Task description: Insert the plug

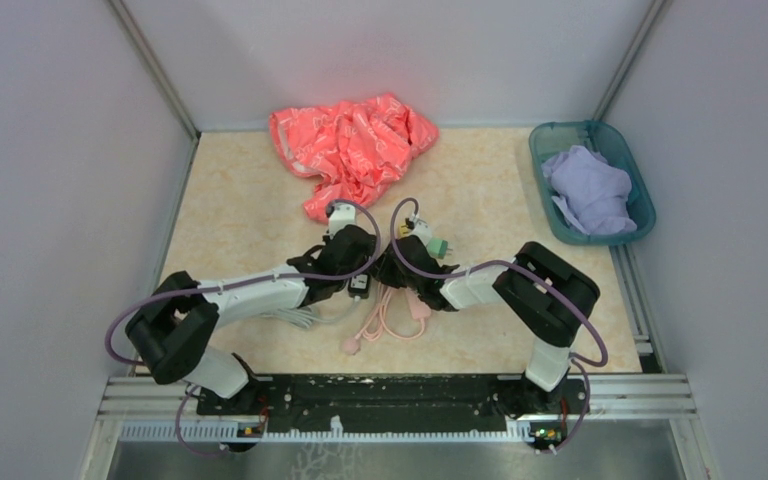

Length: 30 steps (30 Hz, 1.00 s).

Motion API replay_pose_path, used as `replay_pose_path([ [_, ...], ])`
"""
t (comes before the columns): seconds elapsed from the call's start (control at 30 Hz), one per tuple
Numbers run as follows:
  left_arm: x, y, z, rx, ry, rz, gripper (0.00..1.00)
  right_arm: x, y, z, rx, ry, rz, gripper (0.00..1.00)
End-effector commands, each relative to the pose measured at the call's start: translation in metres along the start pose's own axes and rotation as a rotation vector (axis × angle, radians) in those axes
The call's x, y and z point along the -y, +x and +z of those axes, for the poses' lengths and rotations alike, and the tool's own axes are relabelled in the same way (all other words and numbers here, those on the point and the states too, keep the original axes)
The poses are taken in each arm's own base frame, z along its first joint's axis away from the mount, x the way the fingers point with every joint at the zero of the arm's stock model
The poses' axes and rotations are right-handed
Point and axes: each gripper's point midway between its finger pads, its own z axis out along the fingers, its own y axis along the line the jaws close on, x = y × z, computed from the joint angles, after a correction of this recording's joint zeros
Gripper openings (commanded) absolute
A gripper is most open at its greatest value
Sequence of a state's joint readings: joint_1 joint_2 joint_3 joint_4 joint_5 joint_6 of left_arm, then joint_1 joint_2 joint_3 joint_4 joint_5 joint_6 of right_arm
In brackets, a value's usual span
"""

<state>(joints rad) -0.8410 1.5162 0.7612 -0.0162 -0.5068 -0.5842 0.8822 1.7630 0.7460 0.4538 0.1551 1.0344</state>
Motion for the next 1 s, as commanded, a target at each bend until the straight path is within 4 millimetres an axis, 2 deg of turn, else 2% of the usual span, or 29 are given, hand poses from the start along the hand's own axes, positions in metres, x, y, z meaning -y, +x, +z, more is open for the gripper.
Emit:
replay_pose_path([
  [0.0, -0.043, 0.144, -0.032, -0.599, 0.018, 0.170, 0.00, -0.031, 0.038, 0.007, -0.159, -0.137, -0.008, 0.15],
  [0.13, -0.044, 0.132, -0.022, -0.576, -0.014, 0.207, 0.00, -0.028, 0.035, 0.007, -0.156, -0.128, -0.012, 0.15],
  [0.23, -0.041, 0.133, -0.018, -0.588, 0.011, 0.192, 0.00, -0.024, 0.034, 0.008, -0.155, -0.121, -0.008, 0.15],
  [0.33, -0.043, 0.143, -0.020, -0.622, 0.018, 0.186, 0.00, -0.022, 0.034, 0.008, -0.157, -0.117, -0.014, 0.15],
  [0.6, -0.049, 0.179, -0.048, -0.704, 0.042, 0.140, 0.00, -0.022, 0.031, 0.009, -0.154, -0.117, -0.030, 0.15],
  [0.77, -0.052, 0.185, -0.057, -0.700, 0.033, 0.115, 0.00, -0.020, 0.030, 0.009, -0.154, -0.115, -0.040, 0.15],
  [0.97, -0.046, 0.182, -0.048, -0.698, 0.032, 0.155, 0.00, -0.020, 0.029, 0.011, -0.156, -0.115, -0.050, 0.15],
])
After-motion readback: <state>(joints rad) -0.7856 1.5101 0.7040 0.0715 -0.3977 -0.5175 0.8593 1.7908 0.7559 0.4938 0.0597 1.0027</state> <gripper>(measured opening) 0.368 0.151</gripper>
